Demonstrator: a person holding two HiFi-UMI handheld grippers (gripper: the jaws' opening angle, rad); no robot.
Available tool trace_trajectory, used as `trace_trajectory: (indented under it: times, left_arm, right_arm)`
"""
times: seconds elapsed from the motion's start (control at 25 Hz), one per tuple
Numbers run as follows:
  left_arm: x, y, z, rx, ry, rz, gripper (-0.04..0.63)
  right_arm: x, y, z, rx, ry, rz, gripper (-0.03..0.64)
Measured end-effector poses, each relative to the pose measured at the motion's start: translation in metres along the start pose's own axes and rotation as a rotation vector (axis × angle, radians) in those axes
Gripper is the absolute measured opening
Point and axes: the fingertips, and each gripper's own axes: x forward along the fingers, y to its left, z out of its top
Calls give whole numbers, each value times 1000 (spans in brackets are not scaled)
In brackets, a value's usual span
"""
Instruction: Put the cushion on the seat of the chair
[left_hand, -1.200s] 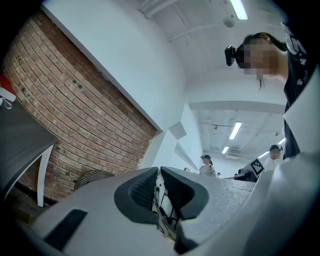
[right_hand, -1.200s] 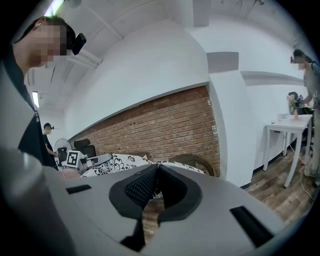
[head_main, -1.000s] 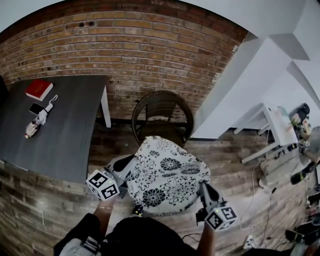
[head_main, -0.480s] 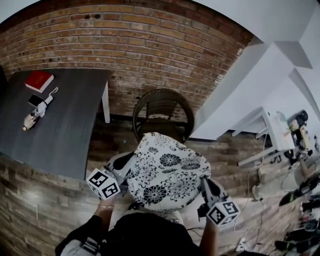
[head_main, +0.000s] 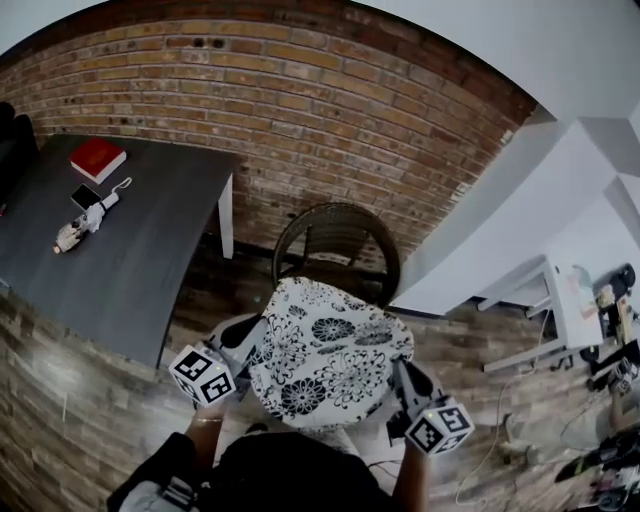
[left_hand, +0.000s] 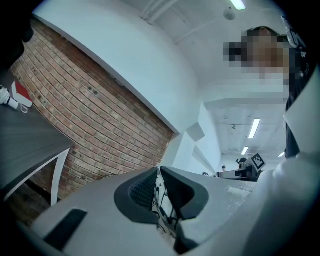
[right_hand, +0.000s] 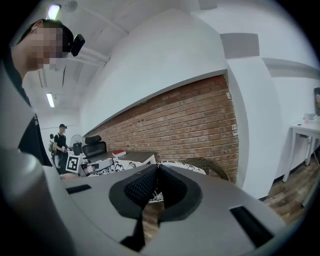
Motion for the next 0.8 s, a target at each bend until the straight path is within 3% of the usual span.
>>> trace_trajectory:
  times: [0.32,0.8]
  left_arm:
    - [73,-5,-1,48,16,41,17]
    - [152,5,-15,69,52,174,17]
  right_arm:
    - [38,-74,17,33,18,61,9]
    - [99,-164,39,53,68,181,9]
